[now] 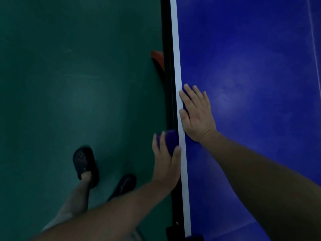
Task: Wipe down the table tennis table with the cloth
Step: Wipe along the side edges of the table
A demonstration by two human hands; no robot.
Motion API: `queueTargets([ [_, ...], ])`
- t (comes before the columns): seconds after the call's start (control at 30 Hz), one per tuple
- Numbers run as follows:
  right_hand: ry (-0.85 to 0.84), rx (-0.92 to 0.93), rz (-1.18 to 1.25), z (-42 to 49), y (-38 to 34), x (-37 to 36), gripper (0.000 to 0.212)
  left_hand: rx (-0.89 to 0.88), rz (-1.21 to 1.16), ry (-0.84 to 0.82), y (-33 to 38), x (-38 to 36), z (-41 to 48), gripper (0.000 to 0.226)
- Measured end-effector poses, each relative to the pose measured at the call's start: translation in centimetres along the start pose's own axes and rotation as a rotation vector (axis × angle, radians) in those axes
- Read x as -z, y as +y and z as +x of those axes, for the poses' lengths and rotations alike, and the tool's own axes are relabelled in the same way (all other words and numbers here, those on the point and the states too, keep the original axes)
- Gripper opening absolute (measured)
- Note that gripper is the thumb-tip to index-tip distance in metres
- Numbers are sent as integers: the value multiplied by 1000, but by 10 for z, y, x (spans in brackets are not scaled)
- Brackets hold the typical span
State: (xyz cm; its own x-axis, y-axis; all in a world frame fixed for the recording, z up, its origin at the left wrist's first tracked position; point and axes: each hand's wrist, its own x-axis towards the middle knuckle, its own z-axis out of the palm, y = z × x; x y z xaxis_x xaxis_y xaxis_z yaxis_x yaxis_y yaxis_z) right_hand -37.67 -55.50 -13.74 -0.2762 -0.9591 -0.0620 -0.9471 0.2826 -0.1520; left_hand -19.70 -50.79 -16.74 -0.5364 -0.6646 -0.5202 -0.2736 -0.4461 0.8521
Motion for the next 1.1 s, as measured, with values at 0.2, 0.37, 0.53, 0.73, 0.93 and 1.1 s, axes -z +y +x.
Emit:
queueTargets([
  [0.2,42,28,42,1,5,-1,53,-75,14,109,65,18,116,77],
  [0.37,59,46,31,1,8,-5,54,-33,-67,-5,31,8,24,71],
  [0.53,69,40,27,0,10,-9,54,61,-83,-8,58,14,33,79],
  [0.73,57,32,41,1,9,-6,53,-55,-21,133,94,25,132,67],
  [0.93,20,16,47,1,7,-3,54,14,-21,-47,40,19,51,70],
  [1.1,17,10,50,1,6,-4,54,46,26,-26,53,19,68,77],
])
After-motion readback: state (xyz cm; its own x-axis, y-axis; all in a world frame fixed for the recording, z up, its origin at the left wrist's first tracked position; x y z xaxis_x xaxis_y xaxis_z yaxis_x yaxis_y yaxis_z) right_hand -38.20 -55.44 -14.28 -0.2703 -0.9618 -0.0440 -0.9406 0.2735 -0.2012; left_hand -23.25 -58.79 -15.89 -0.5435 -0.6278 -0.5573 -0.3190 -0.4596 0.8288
